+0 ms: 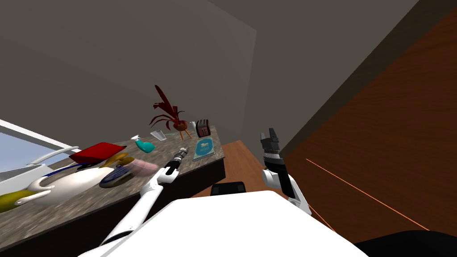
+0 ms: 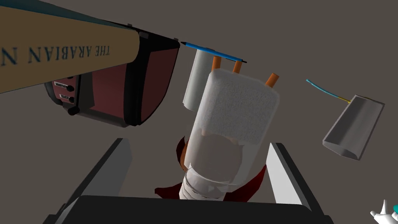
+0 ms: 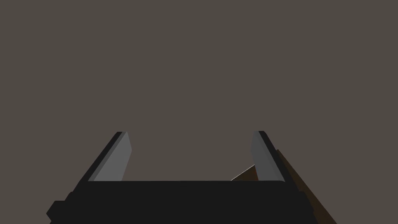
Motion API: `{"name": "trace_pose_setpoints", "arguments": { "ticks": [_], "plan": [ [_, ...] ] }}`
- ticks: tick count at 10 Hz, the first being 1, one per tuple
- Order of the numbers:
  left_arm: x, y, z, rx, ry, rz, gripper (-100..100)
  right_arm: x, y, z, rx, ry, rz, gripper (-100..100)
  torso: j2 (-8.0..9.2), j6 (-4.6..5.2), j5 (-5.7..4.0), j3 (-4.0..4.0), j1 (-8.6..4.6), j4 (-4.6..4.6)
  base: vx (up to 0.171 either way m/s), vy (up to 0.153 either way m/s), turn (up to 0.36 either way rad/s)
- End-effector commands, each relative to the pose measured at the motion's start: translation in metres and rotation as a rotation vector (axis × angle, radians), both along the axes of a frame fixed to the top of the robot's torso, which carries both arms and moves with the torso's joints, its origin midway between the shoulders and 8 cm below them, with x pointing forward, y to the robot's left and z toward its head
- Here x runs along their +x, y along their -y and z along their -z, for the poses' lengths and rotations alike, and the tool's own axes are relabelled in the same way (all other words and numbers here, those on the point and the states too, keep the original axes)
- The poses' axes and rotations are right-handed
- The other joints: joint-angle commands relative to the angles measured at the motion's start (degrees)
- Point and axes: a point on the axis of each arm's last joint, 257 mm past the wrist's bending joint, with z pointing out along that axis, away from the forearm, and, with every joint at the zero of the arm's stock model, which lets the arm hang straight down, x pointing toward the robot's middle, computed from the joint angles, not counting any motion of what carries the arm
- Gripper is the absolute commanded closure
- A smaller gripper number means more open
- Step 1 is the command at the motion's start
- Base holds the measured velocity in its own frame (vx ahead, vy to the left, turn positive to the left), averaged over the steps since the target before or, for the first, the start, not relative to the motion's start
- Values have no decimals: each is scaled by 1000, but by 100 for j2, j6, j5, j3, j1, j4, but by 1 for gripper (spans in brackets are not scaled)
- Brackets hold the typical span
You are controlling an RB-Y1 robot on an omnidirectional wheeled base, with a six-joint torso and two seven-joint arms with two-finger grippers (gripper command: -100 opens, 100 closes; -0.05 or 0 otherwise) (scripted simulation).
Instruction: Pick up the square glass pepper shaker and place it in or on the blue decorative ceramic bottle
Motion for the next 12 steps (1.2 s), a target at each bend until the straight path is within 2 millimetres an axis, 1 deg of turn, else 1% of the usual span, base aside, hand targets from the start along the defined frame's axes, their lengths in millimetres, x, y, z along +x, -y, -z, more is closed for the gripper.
{"name": "trace_pose_setpoints", "arguments": {
  "ticks": [1, 6, 7, 8, 9, 12],
  "plan": [
    [4, -13, -1, 5, 1, -34, -100, 0, 0, 0, 0, 0, 0, 0, 0, 0, 0, 0, 0, 0, -107, 43, -199],
    [18, -43, 3, -6, -4, -127, -100, 0, 0, 0, 0, 0, 0, 0, 11, -3, 1, 7, 3, 2, -112, 41, -191],
    [21, -47, 2, -11, -2, -142, -100, 0, 0, 0, 0, 0, 0, 0, 10, -4, 0, 6, 2, 2, -112, 24, -205],
    [18, -44, 3, -9, -2, -133, -100, 0, 0, 0, 0, 0, 0, 0, 10, -3, 0, 6, -2, 2, -49, 11, -43],
    [18, -44, 3, -8, -3, -134, 100, 0, 0, 0, 0, 0, 0, 0, -7, -9, -1, -3, -4, -1, -9, 3, 16],
    [19, -44, 0, -11, 5, -132, 100, 0, 0, 0, 0, 0, 0, 0, -39, -7, -3, -27, -12, -19, 0, 0, 0]
  ]
}}
